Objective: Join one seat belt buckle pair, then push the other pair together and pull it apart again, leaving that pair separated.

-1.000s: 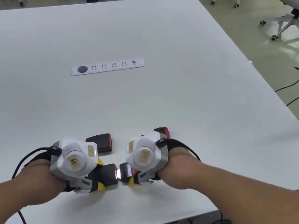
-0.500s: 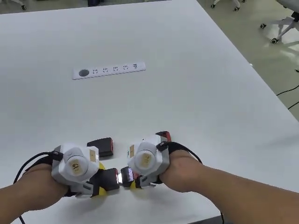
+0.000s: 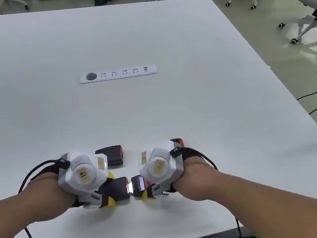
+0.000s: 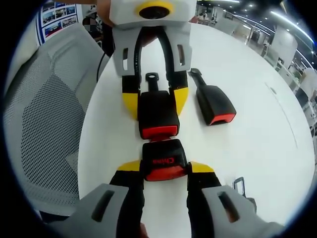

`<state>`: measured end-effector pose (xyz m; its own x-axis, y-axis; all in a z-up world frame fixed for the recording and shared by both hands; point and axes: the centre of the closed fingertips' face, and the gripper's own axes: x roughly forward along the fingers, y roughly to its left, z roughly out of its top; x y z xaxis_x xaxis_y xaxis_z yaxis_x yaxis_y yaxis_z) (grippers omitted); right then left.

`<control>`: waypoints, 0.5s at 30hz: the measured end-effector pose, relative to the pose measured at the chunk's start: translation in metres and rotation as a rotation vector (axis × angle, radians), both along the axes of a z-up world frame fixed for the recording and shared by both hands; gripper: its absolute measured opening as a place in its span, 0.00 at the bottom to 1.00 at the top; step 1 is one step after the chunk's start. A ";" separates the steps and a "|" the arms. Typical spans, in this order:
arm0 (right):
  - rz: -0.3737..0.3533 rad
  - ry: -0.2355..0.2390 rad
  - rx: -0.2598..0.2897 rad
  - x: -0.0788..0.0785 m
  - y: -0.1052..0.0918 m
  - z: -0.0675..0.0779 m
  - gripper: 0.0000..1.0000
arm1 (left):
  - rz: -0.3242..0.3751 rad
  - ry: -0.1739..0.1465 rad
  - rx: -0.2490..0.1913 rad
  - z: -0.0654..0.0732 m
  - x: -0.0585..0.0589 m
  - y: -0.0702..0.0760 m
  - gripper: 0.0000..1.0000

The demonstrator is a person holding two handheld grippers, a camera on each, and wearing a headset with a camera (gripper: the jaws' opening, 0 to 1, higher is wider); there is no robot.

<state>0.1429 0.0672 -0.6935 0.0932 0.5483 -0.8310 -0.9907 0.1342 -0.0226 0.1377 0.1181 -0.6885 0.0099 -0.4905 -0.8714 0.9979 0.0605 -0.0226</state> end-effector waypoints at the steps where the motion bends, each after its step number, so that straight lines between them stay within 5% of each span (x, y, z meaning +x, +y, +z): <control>1: 0.003 -0.003 -0.001 0.000 0.000 0.000 0.31 | 0.003 0.000 0.000 0.000 0.000 0.000 0.33; 15: -0.007 -0.002 -0.013 0.001 0.000 -0.002 0.32 | 0.005 -0.004 0.001 0.002 0.000 -0.001 0.34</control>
